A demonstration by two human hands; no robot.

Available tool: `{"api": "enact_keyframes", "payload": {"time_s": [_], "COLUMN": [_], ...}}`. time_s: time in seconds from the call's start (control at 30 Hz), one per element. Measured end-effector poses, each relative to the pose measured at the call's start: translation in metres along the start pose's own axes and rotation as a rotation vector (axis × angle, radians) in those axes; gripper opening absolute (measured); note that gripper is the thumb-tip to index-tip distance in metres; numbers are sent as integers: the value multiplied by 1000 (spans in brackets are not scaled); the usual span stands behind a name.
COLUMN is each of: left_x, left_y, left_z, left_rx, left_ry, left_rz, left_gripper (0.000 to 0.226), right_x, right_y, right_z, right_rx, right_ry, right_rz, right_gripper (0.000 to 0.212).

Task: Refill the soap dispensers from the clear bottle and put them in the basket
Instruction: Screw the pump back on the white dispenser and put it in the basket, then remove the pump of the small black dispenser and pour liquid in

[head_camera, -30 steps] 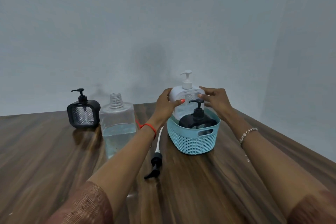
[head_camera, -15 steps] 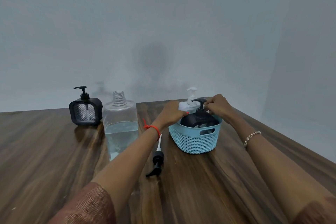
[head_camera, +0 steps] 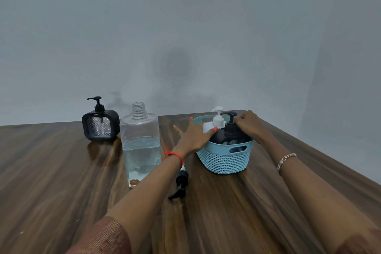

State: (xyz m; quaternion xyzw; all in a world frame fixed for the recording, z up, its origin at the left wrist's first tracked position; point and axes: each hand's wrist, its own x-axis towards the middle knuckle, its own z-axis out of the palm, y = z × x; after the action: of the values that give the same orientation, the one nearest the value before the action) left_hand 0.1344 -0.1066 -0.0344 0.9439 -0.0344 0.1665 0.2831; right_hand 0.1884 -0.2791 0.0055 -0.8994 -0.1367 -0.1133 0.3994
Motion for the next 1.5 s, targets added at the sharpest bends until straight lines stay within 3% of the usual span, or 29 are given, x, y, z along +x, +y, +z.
{"api": "enact_keyframes", "payload": {"time_s": [0.17,0.53,0.67,0.77,0.83,1.0,1.3,1.4,1.5], "left_x": [-4,-18,-36,-56,-71,-112,-185,-197,-198], "left_y": [5,16,31,46,56,48,-47,-85,-124], "left_z": [1,-7,-24,-48,-71,-131,-205,-211,-201], "left_rx": [158,60,10,-173,-228,-305,-434,-423,-386], "left_ry": [-90,-165,-141,-26,77,386,860,920,813], "left_rz": [-81,-65,-8,162,235,300,167,79,-72], "left_gripper": [75,72,63,39,41,34,23,16,8], "right_x": [-4,-20,-37,-57,-71,-109,-165,-180,-185], "right_y": [-1,-7,-24,-56,-83,-157,-251,-261,-258], "right_z": [1,-1,-6,-12,-10,15,101,140,183], "right_rx": [-15,61,185,283,335,423,466,463,447], "right_ry": [25,93,388,565,610,564,391,277,156], "right_rz": [-8,0,-31,-136,-232,-455,-716,-716,-602], "right_gripper": [41,34,44,29,25,20,16,16,20]}}
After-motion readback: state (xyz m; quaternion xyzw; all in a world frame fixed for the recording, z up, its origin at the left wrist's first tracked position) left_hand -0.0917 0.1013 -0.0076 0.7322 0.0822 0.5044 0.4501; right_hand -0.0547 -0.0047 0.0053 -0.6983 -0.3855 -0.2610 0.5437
